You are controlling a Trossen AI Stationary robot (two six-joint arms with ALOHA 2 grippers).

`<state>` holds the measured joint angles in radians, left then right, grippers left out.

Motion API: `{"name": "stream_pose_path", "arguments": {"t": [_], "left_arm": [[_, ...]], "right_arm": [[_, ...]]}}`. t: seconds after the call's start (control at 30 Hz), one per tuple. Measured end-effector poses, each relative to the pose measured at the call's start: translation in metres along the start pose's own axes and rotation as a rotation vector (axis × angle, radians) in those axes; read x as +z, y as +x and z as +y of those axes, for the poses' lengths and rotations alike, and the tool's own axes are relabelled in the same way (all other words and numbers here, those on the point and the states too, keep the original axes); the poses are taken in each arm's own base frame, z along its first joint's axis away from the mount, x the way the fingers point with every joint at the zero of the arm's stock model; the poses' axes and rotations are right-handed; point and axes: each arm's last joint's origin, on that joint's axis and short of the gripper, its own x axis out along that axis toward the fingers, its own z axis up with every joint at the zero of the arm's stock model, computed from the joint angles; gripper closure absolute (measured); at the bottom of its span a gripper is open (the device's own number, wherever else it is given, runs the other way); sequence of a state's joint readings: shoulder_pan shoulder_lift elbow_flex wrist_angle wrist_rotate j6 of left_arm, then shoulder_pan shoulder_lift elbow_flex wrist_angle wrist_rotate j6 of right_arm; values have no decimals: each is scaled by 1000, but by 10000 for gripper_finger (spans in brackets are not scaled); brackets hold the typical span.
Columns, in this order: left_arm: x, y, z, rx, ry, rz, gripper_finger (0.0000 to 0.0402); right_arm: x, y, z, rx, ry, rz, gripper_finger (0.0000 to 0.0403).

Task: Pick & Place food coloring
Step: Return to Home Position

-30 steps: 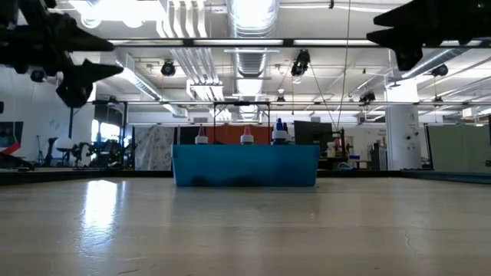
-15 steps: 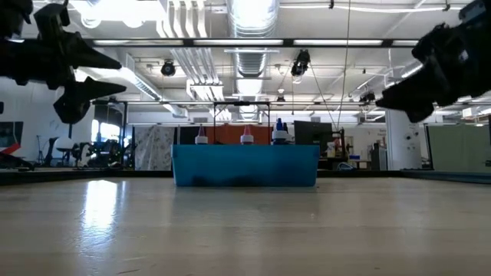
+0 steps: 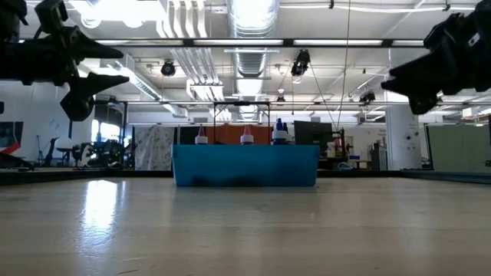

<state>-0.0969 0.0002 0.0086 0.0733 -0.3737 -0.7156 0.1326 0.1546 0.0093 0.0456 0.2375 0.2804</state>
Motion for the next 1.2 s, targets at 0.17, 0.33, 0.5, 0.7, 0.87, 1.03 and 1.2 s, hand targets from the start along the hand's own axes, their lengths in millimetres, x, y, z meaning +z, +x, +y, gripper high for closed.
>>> {"name": "stream_pose_path", "arguments": {"t": [0.17, 0.33, 0.5, 0.7, 0.87, 1.03, 1.2], "left_arm": [[1, 1, 2, 20, 3, -16, 223], [5, 2, 6, 60, 7, -51, 223], [6, 2, 8, 81, 10, -70, 223], [9, 3, 11, 114, 13, -100, 223], [12, 3, 15, 154, 17, -137, 223], [14, 3, 17, 173, 19, -153, 223], [14, 3, 18, 180, 20, -159, 223]], "right_arm": [[10, -9, 1, 37, 32, -127, 256], [12, -10, 0, 36, 38, -151, 259], [13, -10, 0, 30, 38, -157, 255], [13, -10, -1, 25, 39, -159, 253], [14, -10, -4, -1, 39, -166, 259], [13, -9, -3, -3, 37, -157, 265], [13, -9, -3, -4, 36, -151, 265]]}}
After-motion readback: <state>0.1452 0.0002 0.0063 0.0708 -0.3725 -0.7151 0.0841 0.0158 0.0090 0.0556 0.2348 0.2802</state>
